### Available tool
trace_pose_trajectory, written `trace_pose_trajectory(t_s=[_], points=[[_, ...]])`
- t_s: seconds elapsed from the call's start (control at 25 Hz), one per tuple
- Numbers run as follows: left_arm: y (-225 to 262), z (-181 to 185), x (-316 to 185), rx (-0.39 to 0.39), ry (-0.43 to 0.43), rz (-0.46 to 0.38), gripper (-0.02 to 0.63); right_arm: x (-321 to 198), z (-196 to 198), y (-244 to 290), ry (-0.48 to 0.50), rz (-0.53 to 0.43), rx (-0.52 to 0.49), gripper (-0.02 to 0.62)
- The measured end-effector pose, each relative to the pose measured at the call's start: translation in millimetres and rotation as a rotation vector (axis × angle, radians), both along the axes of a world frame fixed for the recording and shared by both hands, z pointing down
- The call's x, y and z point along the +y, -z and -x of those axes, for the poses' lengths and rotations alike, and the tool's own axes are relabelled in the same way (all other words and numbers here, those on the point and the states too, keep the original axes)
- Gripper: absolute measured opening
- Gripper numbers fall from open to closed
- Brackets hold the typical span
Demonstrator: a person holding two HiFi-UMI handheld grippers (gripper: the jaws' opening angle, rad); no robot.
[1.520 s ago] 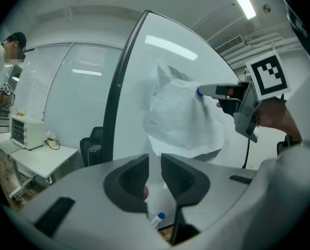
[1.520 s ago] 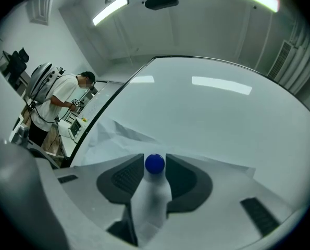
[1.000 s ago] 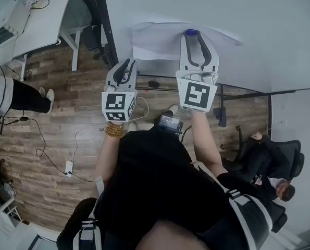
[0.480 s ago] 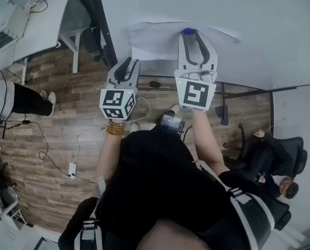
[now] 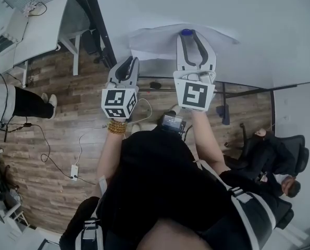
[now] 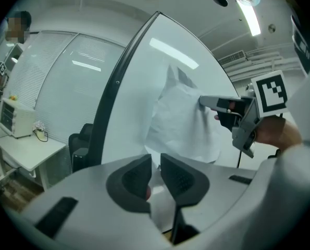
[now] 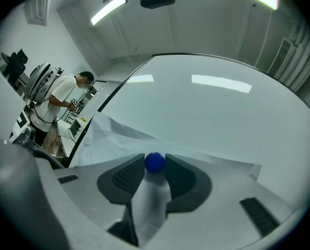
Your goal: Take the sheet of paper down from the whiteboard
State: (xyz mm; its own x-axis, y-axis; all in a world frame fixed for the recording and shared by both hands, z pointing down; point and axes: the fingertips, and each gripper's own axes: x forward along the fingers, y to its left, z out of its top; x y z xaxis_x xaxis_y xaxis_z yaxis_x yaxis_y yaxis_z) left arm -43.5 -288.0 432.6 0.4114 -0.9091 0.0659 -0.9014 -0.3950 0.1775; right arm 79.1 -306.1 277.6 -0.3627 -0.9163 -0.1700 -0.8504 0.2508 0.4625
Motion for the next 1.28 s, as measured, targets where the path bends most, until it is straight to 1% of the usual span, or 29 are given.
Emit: trace_pose_trajectory(t_s=[0.12,0.28,0.4,0.6,0.84,1.08,1.28], points=[[-0.3,0.9,-3.8,-0.021,0.016,-0.003,0.050,-1.4,-0.4,-0.2,0.002,0.001,0.000,0.121],[0.7,4.9,-0.9,-0.009,0.042,-0.005,0.022,1.1,-0.8,0.4,0.006,0.001,0.006,0.121],[2.2,7.2,3.4,-0.006,0.055,-0.011,0.013,2.3,0.6,1.2,0.010,0.000,0.005,0.121],[4.6,8.3,10.7,-0.006,0.055,-0.019,0.011,3.4,2.1,1.7,0.000,-0.025,0.045,0.120],[5.3,11.7,17.8,-0.017,0.070,-0.025,0.011,2.7,-0.5,1.3,0.009,-0.013,0.010,0.120],[10.6,14.4,22.3,-0.021,0.079,-0.048,0.011,2.2,-0.4,1.4,0.004,-0.022,0.032,0.120],[11.9,15.9,27.2,-0.022,0.084,-0.059,0.011,0.4,-0.4,0.2,0.005,-0.012,0.018,0.120]])
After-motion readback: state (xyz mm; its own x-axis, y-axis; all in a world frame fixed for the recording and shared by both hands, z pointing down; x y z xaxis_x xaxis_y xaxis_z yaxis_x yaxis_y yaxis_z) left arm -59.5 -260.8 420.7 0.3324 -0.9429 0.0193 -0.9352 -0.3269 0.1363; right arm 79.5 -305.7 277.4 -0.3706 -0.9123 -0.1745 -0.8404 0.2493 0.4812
